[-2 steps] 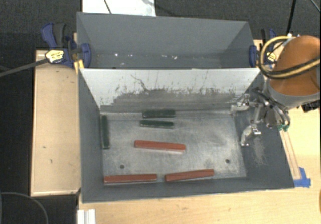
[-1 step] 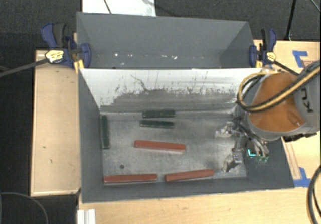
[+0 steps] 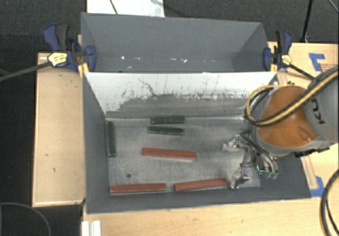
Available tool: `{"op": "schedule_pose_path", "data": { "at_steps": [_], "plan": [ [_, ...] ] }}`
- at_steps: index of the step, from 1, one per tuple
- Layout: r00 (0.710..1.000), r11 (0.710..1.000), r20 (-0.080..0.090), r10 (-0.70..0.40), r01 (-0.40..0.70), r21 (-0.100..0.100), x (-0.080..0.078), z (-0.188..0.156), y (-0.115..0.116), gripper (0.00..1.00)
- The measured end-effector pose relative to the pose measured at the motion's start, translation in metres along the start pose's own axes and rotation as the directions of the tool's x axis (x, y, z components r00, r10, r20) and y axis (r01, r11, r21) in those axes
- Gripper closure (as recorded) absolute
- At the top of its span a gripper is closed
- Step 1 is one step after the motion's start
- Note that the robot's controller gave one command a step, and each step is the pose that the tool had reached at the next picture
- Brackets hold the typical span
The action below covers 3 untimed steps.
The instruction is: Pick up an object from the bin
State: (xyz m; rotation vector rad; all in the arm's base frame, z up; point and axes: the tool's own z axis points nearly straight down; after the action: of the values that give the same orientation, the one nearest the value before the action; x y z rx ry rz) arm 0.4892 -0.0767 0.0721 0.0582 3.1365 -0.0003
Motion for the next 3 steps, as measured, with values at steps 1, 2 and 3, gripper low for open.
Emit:
{"op": "schedule_pose_path", "data": {
  "at_steps": [1, 2, 3],
  "plan": [
    [0.978, 0.978, 0.002, 0.210, -0.210, -0.002, -0.0382, -0.0040, 0.0761, 1.00],
    [0.978, 0.978, -0.002, 0.207, -0.207, 0.000, -0.0372, -0.0032, 0.0753, 0.00],
    [0.979, 0.979, -0.003, 0.205, -0.205, 0.001, -0.0370, -0.0029, 0.0751, 0.00]
  ]
}}
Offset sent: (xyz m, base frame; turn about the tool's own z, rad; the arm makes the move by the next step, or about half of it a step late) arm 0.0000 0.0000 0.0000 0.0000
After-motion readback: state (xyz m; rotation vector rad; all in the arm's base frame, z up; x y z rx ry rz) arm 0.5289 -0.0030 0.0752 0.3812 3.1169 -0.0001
